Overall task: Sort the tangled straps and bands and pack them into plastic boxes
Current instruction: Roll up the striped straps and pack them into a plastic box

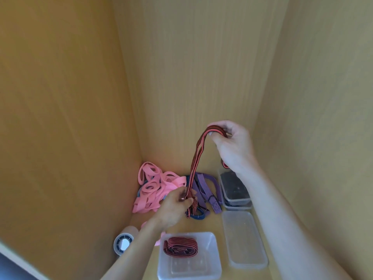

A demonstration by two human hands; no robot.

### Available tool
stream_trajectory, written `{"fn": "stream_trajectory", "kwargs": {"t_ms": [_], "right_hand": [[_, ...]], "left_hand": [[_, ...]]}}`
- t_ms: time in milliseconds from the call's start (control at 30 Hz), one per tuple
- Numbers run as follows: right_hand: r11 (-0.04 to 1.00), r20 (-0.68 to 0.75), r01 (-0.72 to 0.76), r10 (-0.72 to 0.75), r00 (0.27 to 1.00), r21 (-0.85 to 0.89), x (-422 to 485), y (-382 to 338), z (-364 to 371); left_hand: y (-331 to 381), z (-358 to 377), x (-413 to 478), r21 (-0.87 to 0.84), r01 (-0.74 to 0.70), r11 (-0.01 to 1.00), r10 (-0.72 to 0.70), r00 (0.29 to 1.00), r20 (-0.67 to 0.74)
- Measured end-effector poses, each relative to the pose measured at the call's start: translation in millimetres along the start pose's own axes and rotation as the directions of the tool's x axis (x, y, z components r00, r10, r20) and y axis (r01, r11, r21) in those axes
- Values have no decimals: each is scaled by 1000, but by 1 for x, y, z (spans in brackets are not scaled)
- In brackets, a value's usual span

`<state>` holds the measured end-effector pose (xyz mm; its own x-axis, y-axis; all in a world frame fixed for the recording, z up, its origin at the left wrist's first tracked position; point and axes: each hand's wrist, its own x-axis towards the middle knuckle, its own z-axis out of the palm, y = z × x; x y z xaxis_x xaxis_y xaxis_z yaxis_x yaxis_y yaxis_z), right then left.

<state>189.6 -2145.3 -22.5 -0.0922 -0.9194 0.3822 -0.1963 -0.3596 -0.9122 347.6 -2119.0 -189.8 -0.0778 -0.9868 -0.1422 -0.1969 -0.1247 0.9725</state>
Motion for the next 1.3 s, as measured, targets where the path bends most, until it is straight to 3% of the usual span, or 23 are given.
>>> {"fn": "stream_trajectory", "kwargs": {"t_ms": [67,233,467,634,767,900,1034,1167,1301], "right_hand": [[999,-36,-34,35,999,35,0,3,-5],[995,-139,-72,80,987,62,6,13,-17],[985,-162,-161,168,972,61,0,40,-34],[956,-53,-289,292,955,59,-20,60,-37],[910,25,-414,415,910,-41,-32,82,-39],[895,145,-445,441,885,-6,-41,97,-42],[901,305,-401,341,889,164,-40,87,-48],[915,442,-325,196,875,238,-28,56,-50],[940,385,-264,167,908,216,-12,26,-41]], "left_hand": [[3,-4,-4,-145,89,985,-85,996,34],[0,-12,-8,-144,187,972,-177,981,77],[14,-32,5,-239,168,956,-174,985,-1],[58,-56,13,-78,37,996,-34,999,39],[92,-60,21,138,-64,988,62,998,21],[124,-60,29,399,-218,891,248,969,-24],[163,-57,33,505,-414,757,443,894,68],[191,-49,28,648,-478,593,487,854,184],[198,-29,20,750,-519,409,476,823,311]]}}
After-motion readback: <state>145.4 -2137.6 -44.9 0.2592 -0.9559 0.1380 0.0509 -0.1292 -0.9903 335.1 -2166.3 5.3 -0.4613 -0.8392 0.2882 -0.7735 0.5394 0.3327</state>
